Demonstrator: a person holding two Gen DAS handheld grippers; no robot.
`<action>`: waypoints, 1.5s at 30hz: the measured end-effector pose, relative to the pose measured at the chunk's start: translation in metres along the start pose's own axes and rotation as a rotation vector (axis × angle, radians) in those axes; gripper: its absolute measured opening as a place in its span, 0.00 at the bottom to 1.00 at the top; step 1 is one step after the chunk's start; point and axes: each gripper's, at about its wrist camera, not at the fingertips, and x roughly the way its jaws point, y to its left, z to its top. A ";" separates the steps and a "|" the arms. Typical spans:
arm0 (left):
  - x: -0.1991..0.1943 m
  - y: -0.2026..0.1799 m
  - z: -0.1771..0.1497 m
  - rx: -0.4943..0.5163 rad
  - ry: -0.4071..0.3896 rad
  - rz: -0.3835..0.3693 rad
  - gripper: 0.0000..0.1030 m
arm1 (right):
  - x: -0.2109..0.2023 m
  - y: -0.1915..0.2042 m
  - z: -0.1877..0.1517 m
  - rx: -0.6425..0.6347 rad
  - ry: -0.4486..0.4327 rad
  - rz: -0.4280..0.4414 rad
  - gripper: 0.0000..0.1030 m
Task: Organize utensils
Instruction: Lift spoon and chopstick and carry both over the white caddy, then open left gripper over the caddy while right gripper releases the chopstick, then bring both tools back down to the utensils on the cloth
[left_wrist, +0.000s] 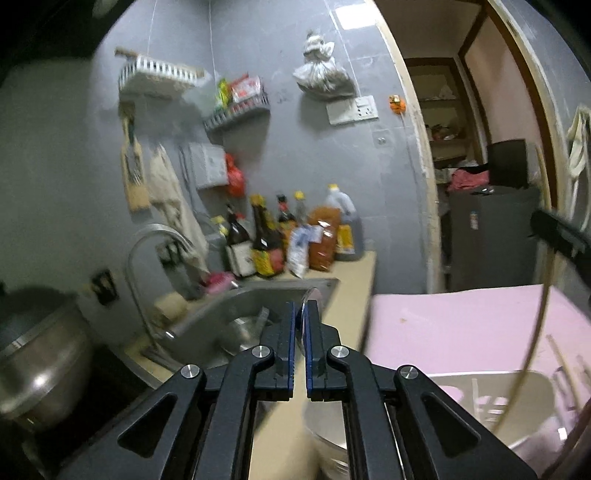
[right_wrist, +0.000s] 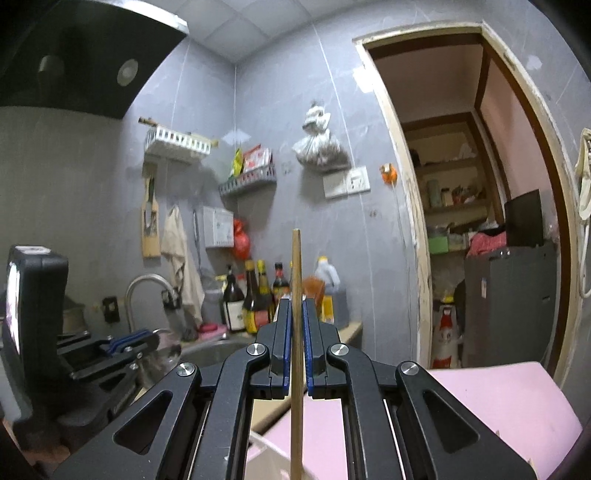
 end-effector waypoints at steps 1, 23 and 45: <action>0.001 0.002 0.002 -0.020 0.011 -0.026 0.03 | -0.001 0.000 -0.001 0.003 0.011 0.003 0.04; -0.051 0.023 0.053 -0.337 -0.059 -0.436 0.51 | -0.045 -0.017 0.045 0.010 -0.053 0.002 0.57; -0.112 -0.079 0.055 -0.188 -0.179 -0.537 0.98 | -0.165 -0.098 0.048 -0.105 -0.063 -0.266 1.00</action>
